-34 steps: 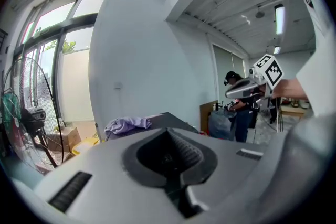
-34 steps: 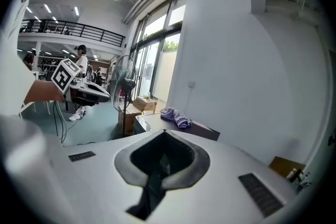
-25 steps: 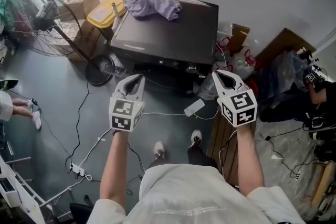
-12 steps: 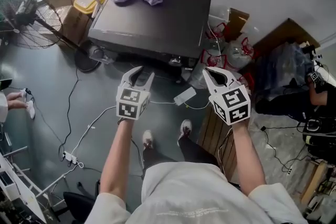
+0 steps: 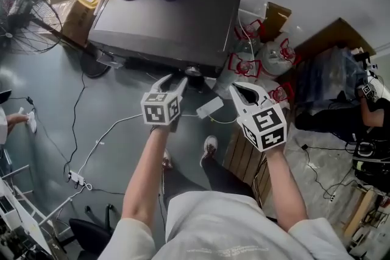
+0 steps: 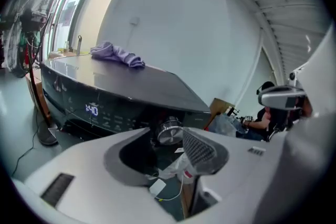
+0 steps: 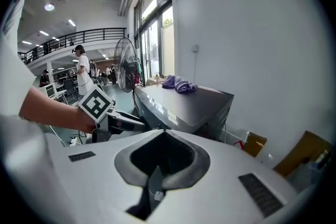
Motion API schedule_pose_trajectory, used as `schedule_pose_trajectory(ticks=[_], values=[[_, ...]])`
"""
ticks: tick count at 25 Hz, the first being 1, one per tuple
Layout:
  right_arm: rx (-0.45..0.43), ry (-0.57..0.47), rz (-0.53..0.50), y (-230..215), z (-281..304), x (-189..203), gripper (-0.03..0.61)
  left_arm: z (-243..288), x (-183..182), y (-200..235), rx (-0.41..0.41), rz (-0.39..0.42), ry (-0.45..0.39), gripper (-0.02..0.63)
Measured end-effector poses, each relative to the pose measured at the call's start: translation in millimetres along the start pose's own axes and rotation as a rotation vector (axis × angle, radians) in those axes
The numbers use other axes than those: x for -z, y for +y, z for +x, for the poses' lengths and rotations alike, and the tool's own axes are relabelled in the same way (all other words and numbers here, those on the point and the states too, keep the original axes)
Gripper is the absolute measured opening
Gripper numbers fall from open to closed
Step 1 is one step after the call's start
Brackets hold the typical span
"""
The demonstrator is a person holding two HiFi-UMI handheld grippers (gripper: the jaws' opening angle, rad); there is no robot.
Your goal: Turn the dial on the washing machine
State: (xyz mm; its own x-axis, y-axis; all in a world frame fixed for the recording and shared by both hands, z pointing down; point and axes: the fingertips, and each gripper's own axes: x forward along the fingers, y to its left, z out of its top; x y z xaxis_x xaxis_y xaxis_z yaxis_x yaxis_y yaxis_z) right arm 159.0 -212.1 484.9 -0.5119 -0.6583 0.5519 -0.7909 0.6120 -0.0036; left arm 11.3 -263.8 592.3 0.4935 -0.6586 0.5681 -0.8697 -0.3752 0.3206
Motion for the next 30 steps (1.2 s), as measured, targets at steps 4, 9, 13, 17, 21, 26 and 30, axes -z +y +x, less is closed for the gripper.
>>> schedule_pose_trajectory(ticks=[4, 9, 13, 17, 21, 26, 30], values=[[0.0, 0.013, 0.017, -5.0, 4.0, 10.9, 0.014, 24.8, 10.6, -4.2, 0.03, -0.126, -0.007, 0.225], [0.007, 0.03, 0.021, -11.0, 6.1, 22.0, 0.014, 44.9, 12.3, -3.7, 0.071, -0.343, -0.089, 0.263], [0.016, 0.042, 0.022, -17.3, 6.0, 30.0, 0.014, 54.9, 17.8, -1.4, 0.088, -0.435, -0.121, 0.282], [0.023, 0.054, 0.026, -21.2, 4.5, 36.2, 0.014, 63.6, 21.3, -6.5, 0.108, -0.438, -0.11, 0.285], [0.022, 0.063, 0.027, -21.3, 4.5, 39.9, 0.014, 67.2, 20.7, -10.9, 0.085, -0.413, -0.117, 0.276], [0.026, 0.069, 0.022, -22.1, 4.3, 41.1, 0.014, 68.1, 20.8, -10.5, 0.069, -0.398, -0.108, 0.275], [0.028, 0.072, 0.018, -22.3, 3.2, 40.8, 0.014, 68.0, 20.5, -10.5, 0.058, -0.368, -0.086, 0.275]])
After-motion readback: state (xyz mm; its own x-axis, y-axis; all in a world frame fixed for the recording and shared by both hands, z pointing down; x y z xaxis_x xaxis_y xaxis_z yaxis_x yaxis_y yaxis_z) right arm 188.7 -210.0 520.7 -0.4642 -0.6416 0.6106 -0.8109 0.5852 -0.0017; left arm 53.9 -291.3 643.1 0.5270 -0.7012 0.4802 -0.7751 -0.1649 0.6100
